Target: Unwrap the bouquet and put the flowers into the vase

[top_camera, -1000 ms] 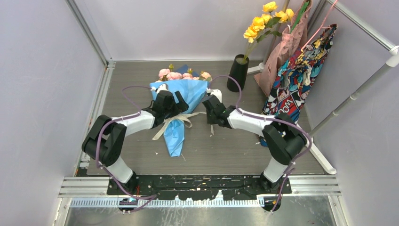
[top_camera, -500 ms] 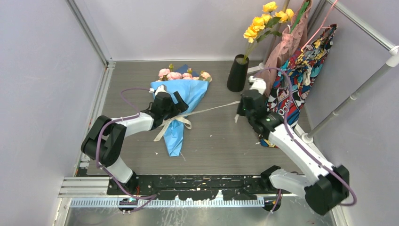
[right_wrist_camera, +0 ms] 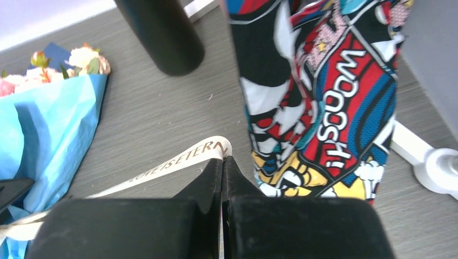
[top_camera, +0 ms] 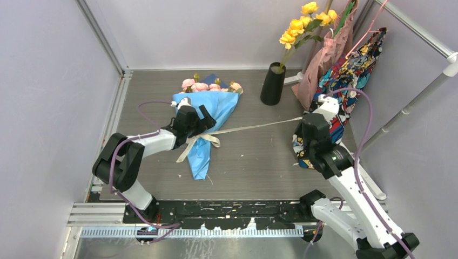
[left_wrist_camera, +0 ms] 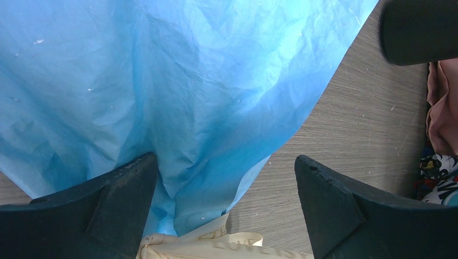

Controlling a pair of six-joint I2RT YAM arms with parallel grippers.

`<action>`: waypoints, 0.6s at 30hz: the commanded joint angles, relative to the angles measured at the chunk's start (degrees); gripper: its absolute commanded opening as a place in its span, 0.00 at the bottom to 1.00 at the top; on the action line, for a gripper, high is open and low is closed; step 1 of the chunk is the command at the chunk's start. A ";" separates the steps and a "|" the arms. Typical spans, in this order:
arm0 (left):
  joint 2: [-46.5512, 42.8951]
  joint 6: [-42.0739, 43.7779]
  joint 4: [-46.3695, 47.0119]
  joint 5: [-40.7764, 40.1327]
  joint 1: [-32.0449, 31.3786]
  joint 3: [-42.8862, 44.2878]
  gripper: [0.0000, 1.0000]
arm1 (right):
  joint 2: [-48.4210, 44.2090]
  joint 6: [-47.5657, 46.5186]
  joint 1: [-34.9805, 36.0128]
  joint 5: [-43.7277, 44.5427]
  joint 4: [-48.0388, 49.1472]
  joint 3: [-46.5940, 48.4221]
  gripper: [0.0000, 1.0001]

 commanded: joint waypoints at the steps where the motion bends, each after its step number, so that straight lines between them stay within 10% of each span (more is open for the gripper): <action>1: -1.28 0.66 -1.52 -1.42 0.20 -0.80 0.99 | -5.54 0.77 -0.47 7.67 -2.66 4.76 0.01; 18: 1.39 0.95 0.23 -0.04 0.22 -0.11 1.00 | -19.97 -1.12 -0.58 18.09 -2.60 7.37 0.01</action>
